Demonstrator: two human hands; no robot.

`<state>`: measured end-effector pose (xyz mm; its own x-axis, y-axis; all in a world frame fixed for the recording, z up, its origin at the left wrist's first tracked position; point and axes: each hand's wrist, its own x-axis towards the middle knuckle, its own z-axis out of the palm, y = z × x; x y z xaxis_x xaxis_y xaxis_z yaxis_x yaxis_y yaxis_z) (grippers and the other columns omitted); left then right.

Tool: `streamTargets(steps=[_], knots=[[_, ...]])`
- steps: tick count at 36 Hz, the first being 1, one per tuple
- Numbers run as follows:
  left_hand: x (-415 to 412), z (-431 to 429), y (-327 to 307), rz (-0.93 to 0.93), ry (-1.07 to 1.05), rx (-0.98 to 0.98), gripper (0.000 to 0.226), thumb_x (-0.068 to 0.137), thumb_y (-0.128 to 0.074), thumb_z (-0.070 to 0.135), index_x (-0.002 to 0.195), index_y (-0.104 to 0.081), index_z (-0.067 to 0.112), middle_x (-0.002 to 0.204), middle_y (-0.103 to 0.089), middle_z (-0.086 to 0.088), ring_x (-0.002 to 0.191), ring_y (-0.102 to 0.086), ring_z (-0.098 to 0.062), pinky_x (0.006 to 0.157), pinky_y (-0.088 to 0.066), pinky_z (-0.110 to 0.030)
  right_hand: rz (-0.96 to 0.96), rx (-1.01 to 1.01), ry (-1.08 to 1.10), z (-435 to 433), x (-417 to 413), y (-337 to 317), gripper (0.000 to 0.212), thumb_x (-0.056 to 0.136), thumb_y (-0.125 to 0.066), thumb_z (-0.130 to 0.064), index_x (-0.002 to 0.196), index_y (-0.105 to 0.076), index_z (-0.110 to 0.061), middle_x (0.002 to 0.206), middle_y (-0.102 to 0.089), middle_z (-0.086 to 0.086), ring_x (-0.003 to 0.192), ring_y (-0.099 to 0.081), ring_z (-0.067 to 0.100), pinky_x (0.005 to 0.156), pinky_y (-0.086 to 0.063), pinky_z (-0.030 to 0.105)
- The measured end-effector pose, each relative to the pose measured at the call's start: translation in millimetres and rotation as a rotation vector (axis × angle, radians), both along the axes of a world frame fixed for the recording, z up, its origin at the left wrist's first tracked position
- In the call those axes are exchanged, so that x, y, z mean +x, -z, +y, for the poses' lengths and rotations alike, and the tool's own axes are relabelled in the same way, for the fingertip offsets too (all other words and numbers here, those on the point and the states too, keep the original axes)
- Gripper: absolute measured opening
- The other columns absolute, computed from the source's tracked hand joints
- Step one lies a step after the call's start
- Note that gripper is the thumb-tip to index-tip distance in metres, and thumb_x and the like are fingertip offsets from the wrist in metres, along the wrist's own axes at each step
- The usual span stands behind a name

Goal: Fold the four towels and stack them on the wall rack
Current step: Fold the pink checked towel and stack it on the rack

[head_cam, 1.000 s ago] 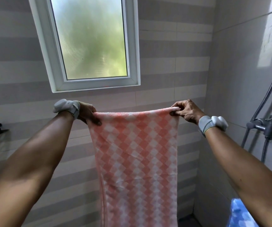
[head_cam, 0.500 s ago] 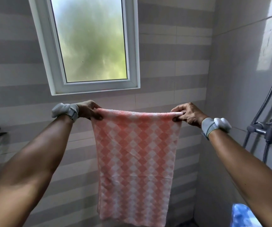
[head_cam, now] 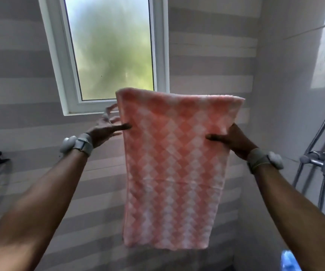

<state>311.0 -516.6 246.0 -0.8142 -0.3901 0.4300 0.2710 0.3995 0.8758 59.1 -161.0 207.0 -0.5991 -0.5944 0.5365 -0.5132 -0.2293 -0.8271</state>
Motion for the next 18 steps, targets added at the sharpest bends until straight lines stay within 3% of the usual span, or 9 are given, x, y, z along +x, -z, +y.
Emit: streamTargets(steps=[3, 6, 8, 10, 12, 13, 14, 16, 18], knots=[[-2.9, 11.5, 35.5, -0.379, 0.008, -0.149, 0.080, 0.054, -0.096, 0.032, 0.125, -0.062, 0.018, 0.112, -0.072, -0.012, 0.105, -0.067, -0.028, 0.091, -0.055, -0.040, -0.006, 0.150, 0.104, -0.8, -9.6, 23.2, 0.053, 0.064, -0.091, -0.013, 0.112, -0.069, -0.008, 0.101, -0.077, 0.003, 0.097, -0.072, 0.027, 0.082, -0.061, 0.047], [-7.9, 18.7, 50.7, -0.260, -0.079, -0.150, 0.037, 0.062, -0.092, 0.018, 0.091, -0.070, 0.008, 0.094, -0.071, -0.016, 0.076, -0.066, -0.017, 0.069, -0.056, -0.021, 0.109, 0.184, 0.232, -1.5, -11.8, 21.3, 0.059, 0.061, -0.094, -0.021, 0.113, -0.069, -0.011, 0.107, -0.074, 0.005, 0.099, -0.070, 0.021, 0.091, -0.057, 0.049], [-8.7, 25.1, 48.0, -0.135, -0.168, -0.182, 0.013, 0.082, -0.073, 0.007, 0.090, -0.066, 0.014, 0.098, -0.069, -0.008, 0.068, -0.066, -0.003, 0.063, -0.053, -0.013, 0.185, 0.110, 0.329, -1.4, -9.7, 5.8, 0.053, 0.064, -0.093, -0.031, 0.108, -0.069, -0.014, 0.102, -0.073, 0.002, 0.096, -0.069, 0.011, 0.088, -0.056, 0.045], [-9.8, 29.3, 46.6, 0.096, -0.067, -0.070, 0.037, 0.081, -0.069, 0.005, 0.114, -0.062, 0.016, 0.107, -0.072, -0.004, 0.087, -0.068, -0.010, 0.074, -0.056, -0.021, 0.154, -0.086, 0.268, 6.5, 9.6, -12.8, 0.045, 0.074, -0.081, -0.054, 0.096, -0.063, -0.019, 0.092, -0.066, -0.003, 0.084, -0.063, -0.001, 0.080, -0.052, 0.037], [-9.3, 40.7, 52.2, 0.136, -0.015, -0.117, 0.058, 0.072, -0.077, 0.015, 0.126, -0.055, 0.019, 0.115, -0.069, -0.003, 0.100, -0.066, -0.007, 0.087, -0.054, -0.021, -0.043, -0.276, 0.096, 15.9, 18.2, -12.7, 0.080, 0.059, -0.069, -0.084, 0.103, -0.052, -0.020, 0.094, -0.056, 0.002, 0.085, -0.056, 0.006, 0.084, -0.051, 0.036], [-9.9, 47.1, 59.4, 0.035, -0.021, -0.205, 0.059, 0.065, -0.078, 0.027, 0.119, -0.058, 0.016, 0.110, -0.068, 0.000, 0.098, -0.064, -0.001, 0.088, -0.051, -0.018, -0.136, -0.253, 0.060, 19.7, 13.1, 4.5, 0.089, 0.056, -0.069, -0.085, 0.109, -0.050, -0.016, 0.096, -0.055, 0.005, 0.086, -0.056, 0.008, 0.088, -0.052, 0.035], [-11.3, 50.6, 69.0, -0.069, -0.021, -0.255, 0.056, 0.060, -0.076, 0.035, 0.109, -0.063, 0.011, 0.104, -0.068, 0.000, 0.093, -0.064, 0.000, 0.088, -0.051, -0.020, -0.172, -0.205, 0.002, 23.6, 6.3, 25.5, 0.079, 0.067, -0.070, -0.074, 0.112, -0.050, -0.012, 0.095, -0.058, 0.007, 0.085, -0.060, 0.011, 0.090, -0.052, 0.037], [-16.1, 52.5, 80.6, -0.186, -0.006, -0.358, 0.035, 0.070, -0.074, 0.027, 0.095, -0.068, 0.004, 0.095, -0.070, -0.005, 0.086, -0.062, -0.010, 0.084, -0.050, -0.030, -0.240, 0.041, 0.006, 28.5, -5.9, 62.0, 0.025, 0.092, -0.059, -0.027, 0.109, -0.059, -0.009, 0.092, -0.070, 0.008, 0.091, -0.069, 0.026, 0.088, -0.055, 0.045], [-22.3, 53.1, 83.2, -0.108, -0.037, -0.329, 0.015, 0.078, -0.072, 0.007, 0.092, -0.071, 0.002, 0.089, -0.072, -0.014, 0.082, -0.061, -0.015, 0.072, -0.051, -0.030, -0.162, 0.136, 0.139, 29.9, -21.3, 70.8, 0.020, 0.092, -0.048, 0.007, 0.099, -0.063, -0.005, 0.082, -0.073, 0.005, 0.087, -0.070, 0.027, 0.075, -0.059, 0.033]])
